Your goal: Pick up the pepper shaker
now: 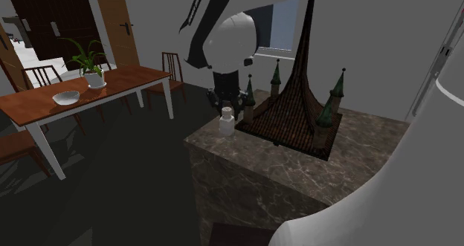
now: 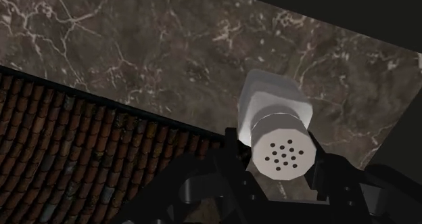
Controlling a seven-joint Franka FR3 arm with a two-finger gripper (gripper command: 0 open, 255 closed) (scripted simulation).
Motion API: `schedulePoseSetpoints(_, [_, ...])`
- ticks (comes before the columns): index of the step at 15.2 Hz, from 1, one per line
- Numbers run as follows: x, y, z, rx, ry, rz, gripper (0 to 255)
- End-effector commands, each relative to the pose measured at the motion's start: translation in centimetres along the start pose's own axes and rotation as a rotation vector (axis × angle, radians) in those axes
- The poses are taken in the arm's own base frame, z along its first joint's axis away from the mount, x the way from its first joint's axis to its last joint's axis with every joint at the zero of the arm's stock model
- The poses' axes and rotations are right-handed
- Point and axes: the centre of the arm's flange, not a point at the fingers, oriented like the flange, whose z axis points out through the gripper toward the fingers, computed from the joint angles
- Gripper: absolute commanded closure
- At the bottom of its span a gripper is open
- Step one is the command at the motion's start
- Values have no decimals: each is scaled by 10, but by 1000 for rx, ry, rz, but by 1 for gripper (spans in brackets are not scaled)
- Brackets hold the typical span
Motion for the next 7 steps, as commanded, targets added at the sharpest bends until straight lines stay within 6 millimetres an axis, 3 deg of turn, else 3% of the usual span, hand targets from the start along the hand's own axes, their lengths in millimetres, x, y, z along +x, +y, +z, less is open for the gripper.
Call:
schedulePoseSetpoints(1, [2,-1,-11,0,0,0,255])
schedulePoseSetpoints(5, [4,0,-32,0,0,0,255])
schedulePoseSetpoints(7, [4,0,-33,0,0,0,255])
